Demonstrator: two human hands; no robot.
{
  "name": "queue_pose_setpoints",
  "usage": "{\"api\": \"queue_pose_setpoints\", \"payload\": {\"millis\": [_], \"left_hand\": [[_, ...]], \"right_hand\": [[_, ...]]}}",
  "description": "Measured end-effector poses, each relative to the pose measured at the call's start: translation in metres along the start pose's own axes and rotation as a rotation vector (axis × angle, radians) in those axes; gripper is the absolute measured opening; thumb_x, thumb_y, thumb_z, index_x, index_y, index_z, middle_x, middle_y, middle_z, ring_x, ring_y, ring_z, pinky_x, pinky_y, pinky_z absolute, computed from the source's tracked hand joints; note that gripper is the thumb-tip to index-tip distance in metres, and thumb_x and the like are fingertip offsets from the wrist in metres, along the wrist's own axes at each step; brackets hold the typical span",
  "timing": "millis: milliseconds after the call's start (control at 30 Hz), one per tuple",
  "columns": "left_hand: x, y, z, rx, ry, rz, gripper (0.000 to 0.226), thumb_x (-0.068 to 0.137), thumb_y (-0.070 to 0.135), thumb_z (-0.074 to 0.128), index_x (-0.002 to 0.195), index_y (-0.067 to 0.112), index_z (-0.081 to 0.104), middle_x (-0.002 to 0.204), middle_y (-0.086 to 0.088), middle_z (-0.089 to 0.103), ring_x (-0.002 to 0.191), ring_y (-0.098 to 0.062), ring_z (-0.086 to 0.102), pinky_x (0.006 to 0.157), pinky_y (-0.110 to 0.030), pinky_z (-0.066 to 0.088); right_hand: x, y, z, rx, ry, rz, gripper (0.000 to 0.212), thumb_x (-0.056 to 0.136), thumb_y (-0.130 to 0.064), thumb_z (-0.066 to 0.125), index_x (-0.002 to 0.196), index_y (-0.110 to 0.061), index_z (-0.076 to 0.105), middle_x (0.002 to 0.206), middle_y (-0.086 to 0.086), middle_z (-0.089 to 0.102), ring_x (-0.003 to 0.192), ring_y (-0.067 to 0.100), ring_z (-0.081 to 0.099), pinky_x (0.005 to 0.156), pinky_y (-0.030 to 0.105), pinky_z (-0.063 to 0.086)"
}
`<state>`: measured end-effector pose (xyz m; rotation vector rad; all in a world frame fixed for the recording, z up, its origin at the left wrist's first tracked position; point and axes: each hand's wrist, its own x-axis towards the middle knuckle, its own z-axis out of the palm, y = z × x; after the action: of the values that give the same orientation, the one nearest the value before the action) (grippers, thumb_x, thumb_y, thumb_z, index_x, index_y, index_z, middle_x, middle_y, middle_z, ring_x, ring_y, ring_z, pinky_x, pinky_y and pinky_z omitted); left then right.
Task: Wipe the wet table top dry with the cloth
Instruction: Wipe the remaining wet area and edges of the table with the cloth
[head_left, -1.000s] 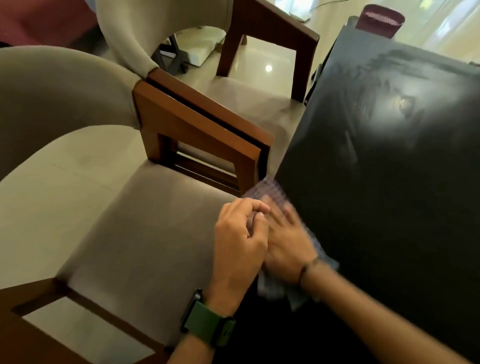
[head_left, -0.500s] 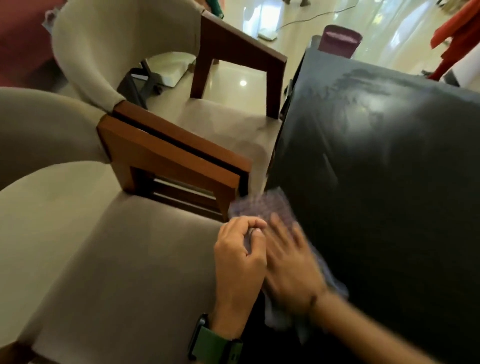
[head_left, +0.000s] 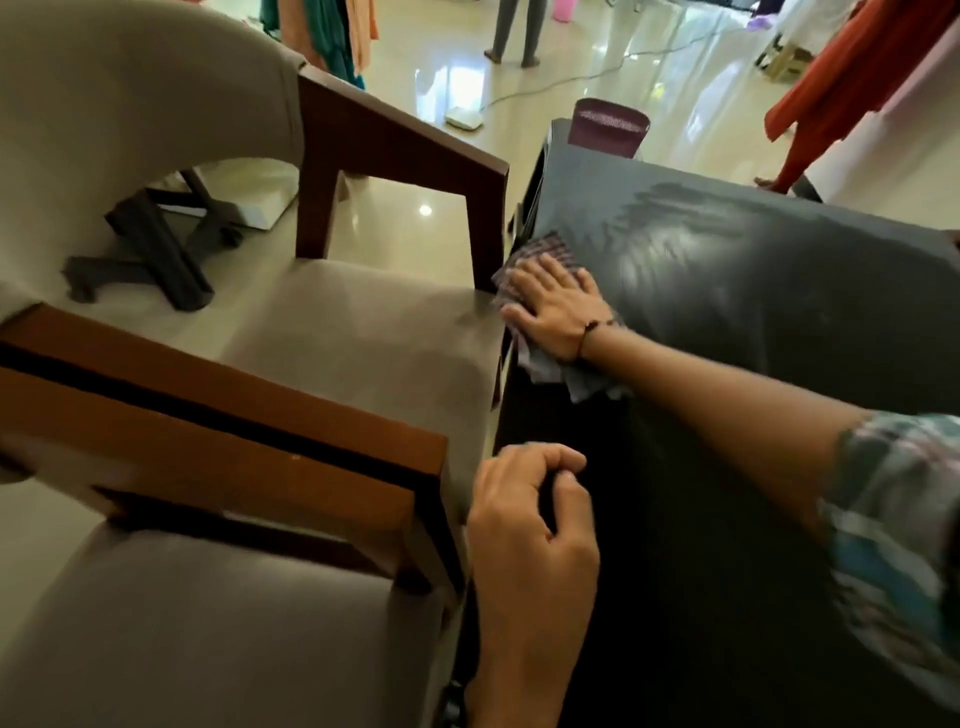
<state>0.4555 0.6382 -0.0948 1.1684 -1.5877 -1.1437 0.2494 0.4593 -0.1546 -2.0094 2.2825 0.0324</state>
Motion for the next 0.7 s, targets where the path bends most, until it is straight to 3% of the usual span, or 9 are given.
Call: {"api": "queue_pose_setpoints", "payload": {"millis": [100,200,333,433,500,600,700], "left_hand": [[0.01,0.003,0.01,0.001,-0.062,0.045,0.023,0.086,0.018,0.052,0.075,0.038,0.055,0.099,0.026,0.052,0.091,0.002,0.052,0.077,-0.006,0.038],[0.013,0.007,0.009,-0.004,-0.085,0.044,0.024,0.086,0.014,0.054,0.076,0.035,0.058,0.095,0.025,0.054,0.088,0.001,0.053,0.073,-0.011,0.041],[0.02,0.012,0.01,-0.048,-0.037,0.034,0.022,0.086,0.01,0.055,0.078,0.03,0.062,0.082,0.016,0.061,0.085,-0.001,0.056,0.074,-0.013,0.043],[0.025,0.011,0.02,-0.075,-0.088,-0.032,0.021,0.088,0.012,0.053,0.079,0.03,0.061,0.083,0.013,0.061,0.085,-0.005,0.057,0.076,-0.023,0.047],[0.028,0.01,0.029,-0.085,-0.097,-0.039,0.021,0.088,0.014,0.052,0.079,0.032,0.06,0.082,0.016,0.06,0.084,-0.007,0.056,0.075,-0.023,0.048],[0.029,0.007,0.042,-0.088,-0.119,-0.004,0.02,0.087,0.016,0.053,0.078,0.033,0.059,0.083,0.017,0.059,0.086,-0.003,0.056,0.075,-0.018,0.046],[0.03,0.001,0.052,-0.078,-0.098,0.019,0.022,0.083,0.013,0.055,0.074,0.033,0.06,0.081,0.018,0.061,0.084,-0.002,0.057,0.074,-0.012,0.043]], "right_hand": [[0.049,0.019,-0.009,0.02,-0.038,0.112,0.065,0.094,-0.058,0.022,0.15,-0.028,0.008,0.159,-0.007,-0.001,0.145,0.015,-0.004,0.115,0.049,-0.002],[0.025,0.007,-0.01,0.041,-0.029,0.122,0.067,0.095,-0.058,0.021,0.151,-0.025,0.004,0.159,-0.005,-0.003,0.145,0.015,-0.005,0.115,0.046,-0.003],[-0.125,-0.005,0.005,0.042,-0.041,0.034,0.069,0.09,-0.062,0.009,0.149,-0.029,-0.005,0.158,-0.007,-0.007,0.144,0.013,-0.013,0.116,0.041,-0.008],[-0.271,0.0,0.017,-0.144,-0.051,-0.079,0.074,0.09,-0.067,0.013,0.151,-0.027,0.001,0.159,-0.003,0.003,0.145,0.017,0.002,0.113,0.037,0.0],[-0.315,0.01,0.016,-0.212,-0.1,-0.103,0.078,0.088,-0.071,0.016,0.15,-0.025,0.008,0.159,-0.001,0.004,0.144,0.019,0.006,0.111,0.04,0.002],[-0.283,0.021,0.008,-0.28,-0.07,-0.144,0.076,0.087,-0.072,0.018,0.15,-0.031,0.006,0.159,-0.007,0.001,0.144,0.016,0.004,0.111,0.038,0.001],[-0.195,0.037,0.011,-0.054,0.036,-0.044,0.066,0.085,-0.07,0.007,0.141,-0.047,-0.019,0.152,-0.021,-0.021,0.141,0.007,-0.02,0.114,0.037,-0.013]]}}
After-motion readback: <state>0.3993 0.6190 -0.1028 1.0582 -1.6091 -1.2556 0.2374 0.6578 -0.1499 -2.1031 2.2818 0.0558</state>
